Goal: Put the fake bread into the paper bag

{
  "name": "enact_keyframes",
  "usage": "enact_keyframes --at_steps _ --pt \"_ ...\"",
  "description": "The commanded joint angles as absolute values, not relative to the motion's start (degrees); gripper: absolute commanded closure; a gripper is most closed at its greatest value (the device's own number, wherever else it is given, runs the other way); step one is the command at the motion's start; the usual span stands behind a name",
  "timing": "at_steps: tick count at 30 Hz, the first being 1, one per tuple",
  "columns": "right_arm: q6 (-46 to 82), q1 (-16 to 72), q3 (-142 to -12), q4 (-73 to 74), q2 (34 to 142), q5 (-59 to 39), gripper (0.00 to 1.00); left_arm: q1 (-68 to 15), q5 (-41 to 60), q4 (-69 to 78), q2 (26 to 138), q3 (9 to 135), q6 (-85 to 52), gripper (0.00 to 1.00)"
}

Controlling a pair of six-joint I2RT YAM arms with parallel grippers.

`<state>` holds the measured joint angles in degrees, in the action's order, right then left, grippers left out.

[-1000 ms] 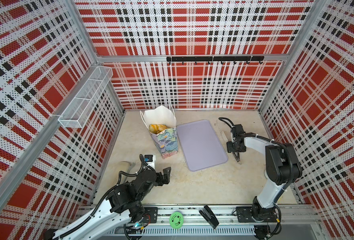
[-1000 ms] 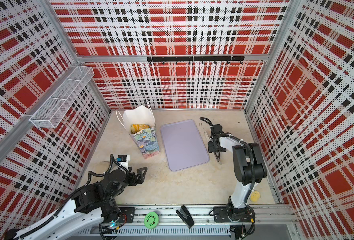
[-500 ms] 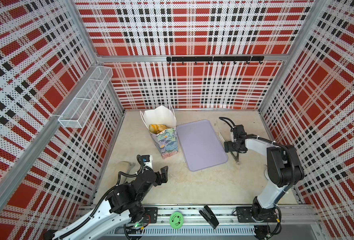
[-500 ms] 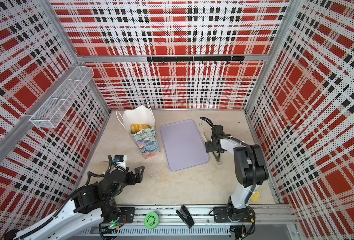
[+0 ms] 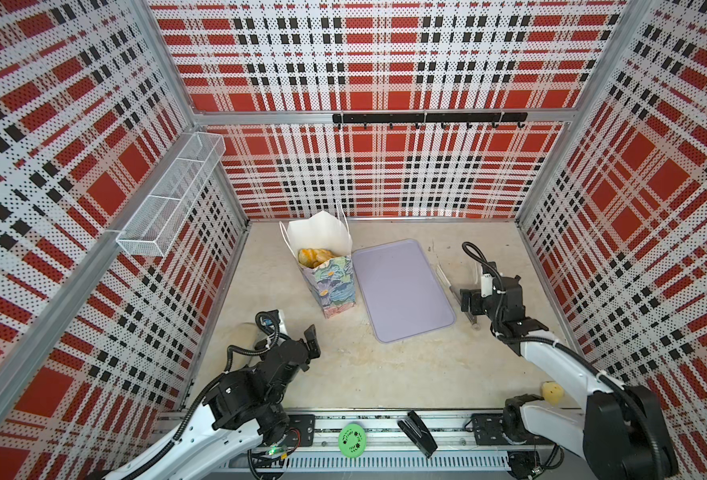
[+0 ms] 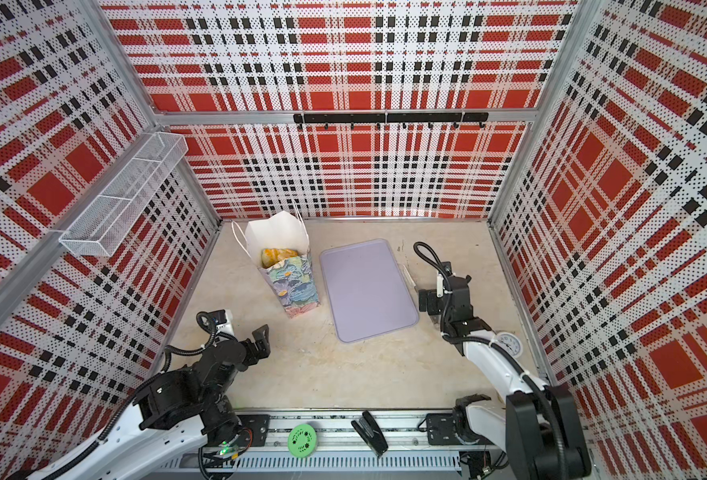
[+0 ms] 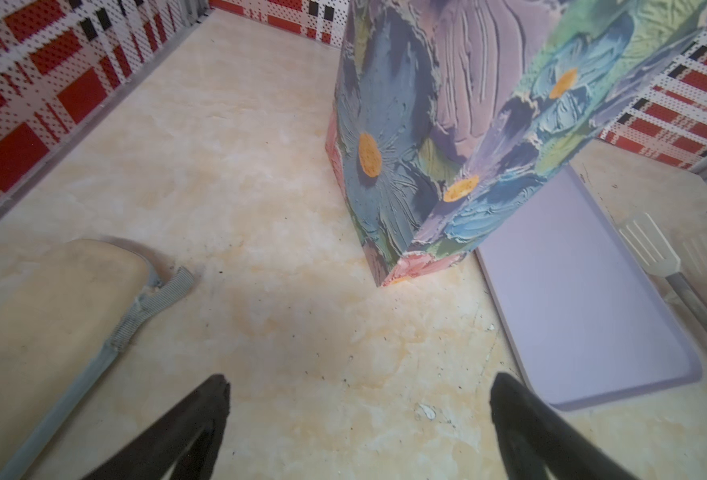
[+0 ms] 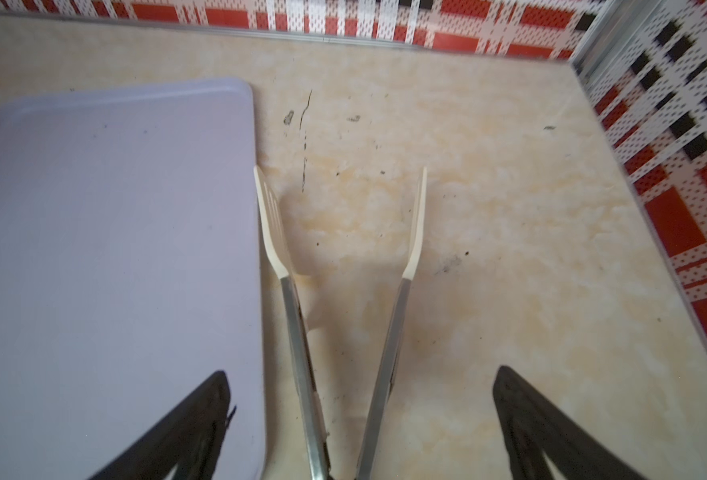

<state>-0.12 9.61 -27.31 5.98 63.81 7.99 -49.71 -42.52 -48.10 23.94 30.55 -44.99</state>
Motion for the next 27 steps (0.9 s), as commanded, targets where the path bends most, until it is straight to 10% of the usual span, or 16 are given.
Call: enact_keyframes --at_steps 1,15,27 --pt "-3.86 9.4 -21.25 24.85 62.27 11.27 0.0 -48.4 -48.55 -48.39 25.64 32.68 -44.51 0.01" --pt "-9.69 9.32 -15.28 71.1 91.51 16.36 0.0 -44.62 -59.11 -32.43 30.73 30.53 -27.54 0.01" --pt "-5.68 7.92 -18.54 64.38 92.35 20.83 0.0 -29.58 -56.26 11.24 33.1 12.08 -2.96 0.01"
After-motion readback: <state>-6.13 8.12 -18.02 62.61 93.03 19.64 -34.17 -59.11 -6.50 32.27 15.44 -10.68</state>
